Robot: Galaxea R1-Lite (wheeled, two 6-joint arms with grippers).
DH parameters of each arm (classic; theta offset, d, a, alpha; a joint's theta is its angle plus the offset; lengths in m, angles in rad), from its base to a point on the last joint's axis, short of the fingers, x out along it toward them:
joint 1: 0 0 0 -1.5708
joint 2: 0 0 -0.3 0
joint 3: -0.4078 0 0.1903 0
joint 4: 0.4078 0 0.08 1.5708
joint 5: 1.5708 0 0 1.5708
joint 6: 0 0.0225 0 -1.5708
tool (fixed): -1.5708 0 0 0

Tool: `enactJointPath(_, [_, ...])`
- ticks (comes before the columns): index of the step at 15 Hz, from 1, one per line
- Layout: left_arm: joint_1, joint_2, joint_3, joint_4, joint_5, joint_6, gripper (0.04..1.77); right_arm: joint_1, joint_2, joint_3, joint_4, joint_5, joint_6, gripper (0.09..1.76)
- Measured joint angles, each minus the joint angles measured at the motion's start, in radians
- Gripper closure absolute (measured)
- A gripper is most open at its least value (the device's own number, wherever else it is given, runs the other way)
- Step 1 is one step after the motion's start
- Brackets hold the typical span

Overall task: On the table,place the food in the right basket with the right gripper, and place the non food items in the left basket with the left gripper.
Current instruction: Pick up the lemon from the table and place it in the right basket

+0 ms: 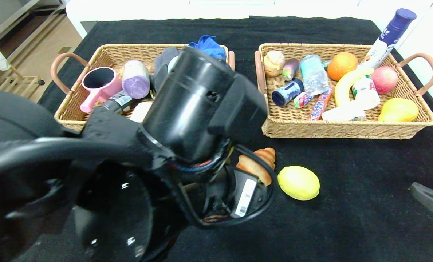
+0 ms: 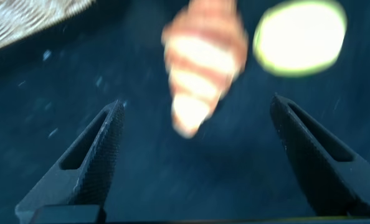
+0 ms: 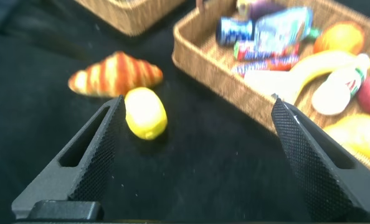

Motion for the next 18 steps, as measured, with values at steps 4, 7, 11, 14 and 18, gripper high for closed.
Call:
enactJointPath(4, [-0.011,-0.191,0.285,-0.078,-0.031,0.209,0.12,0.013,0.063,-0.001,-0.003,-0.003,0.039,0.14])
enactJointPath(7, [-0.005,-0.332,0.524,-0.319,-0.109,0.435,0.11,0.048,0.114,0.001,-0.003,-0.003,0.095,0.14])
enactJointPath(11, [0.056,-0.439,0.684,-0.511,-0.191,0.549,0.11,0.069,0.168,-0.014,-0.001,-0.004,0.117,0.14])
enactJointPath(14, [0.124,-0.477,0.738,-0.591,-0.208,0.551,0.11,0.105,0.201,-0.024,-0.001,-0.067,0.119,0.14])
enactJointPath(18, [0.181,-0.511,0.755,-0.657,-0.222,0.571,0.10,0.180,0.248,-0.044,0.000,-0.176,0.120,0.14])
